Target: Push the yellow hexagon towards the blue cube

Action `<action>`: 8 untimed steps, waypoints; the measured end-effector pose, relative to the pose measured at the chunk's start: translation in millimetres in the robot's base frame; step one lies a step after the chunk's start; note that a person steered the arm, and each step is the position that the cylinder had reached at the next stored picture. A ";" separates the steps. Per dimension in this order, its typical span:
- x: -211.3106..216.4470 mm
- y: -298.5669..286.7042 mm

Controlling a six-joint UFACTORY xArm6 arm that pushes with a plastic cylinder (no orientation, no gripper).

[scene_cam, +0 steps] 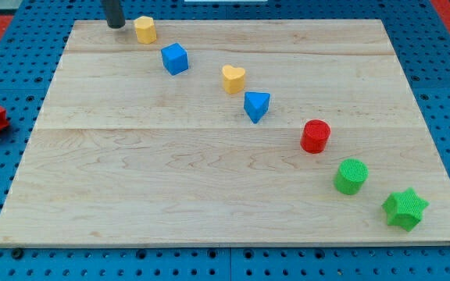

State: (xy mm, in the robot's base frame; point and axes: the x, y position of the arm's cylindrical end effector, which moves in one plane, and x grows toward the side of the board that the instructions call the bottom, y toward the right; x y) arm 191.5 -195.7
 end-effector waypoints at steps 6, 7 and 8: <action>25.3 85.7; 23.6 81.6; 14.7 140.0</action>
